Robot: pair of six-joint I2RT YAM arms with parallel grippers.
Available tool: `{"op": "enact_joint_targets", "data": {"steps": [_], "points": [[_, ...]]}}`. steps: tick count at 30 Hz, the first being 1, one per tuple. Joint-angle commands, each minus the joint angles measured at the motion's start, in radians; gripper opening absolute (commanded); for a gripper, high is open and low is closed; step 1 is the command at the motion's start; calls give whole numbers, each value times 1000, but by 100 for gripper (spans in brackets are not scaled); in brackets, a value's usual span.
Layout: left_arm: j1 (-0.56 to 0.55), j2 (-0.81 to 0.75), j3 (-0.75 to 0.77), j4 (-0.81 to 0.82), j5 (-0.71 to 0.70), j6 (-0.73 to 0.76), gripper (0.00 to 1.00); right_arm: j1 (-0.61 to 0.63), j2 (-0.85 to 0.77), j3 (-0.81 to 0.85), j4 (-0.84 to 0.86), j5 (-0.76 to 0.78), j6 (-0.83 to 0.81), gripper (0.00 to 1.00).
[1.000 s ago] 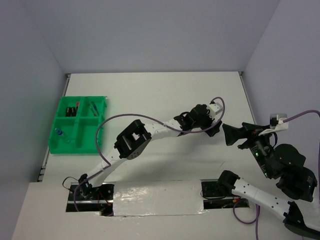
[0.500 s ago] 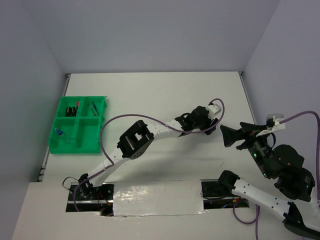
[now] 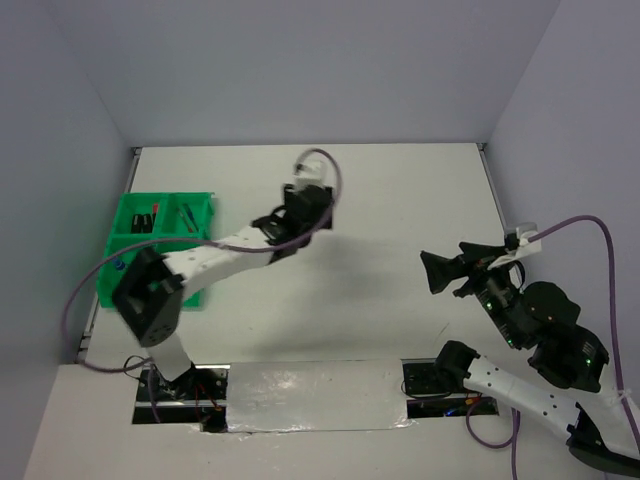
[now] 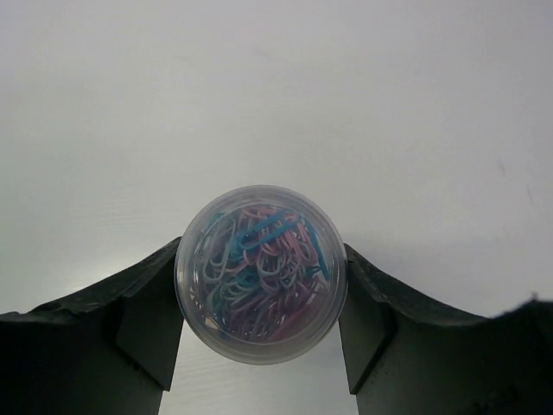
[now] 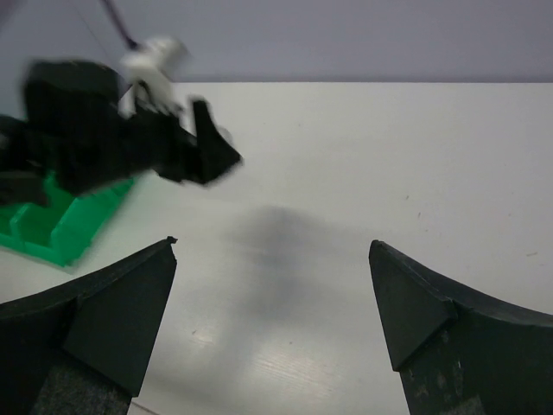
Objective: Sort the stationery into containers
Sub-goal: Pick up the stationery from the center of the board, then place the stationery in the storage box.
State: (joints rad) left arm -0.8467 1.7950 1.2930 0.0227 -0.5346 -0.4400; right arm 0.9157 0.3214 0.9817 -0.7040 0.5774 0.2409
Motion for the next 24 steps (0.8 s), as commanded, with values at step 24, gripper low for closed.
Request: {"op": "enact_joint_targets", "data": {"steps": [24], "points": [[578, -671, -527, -517, -466, -666, 13, -40, 343, -112, 385, -300, -52, 100]]}}
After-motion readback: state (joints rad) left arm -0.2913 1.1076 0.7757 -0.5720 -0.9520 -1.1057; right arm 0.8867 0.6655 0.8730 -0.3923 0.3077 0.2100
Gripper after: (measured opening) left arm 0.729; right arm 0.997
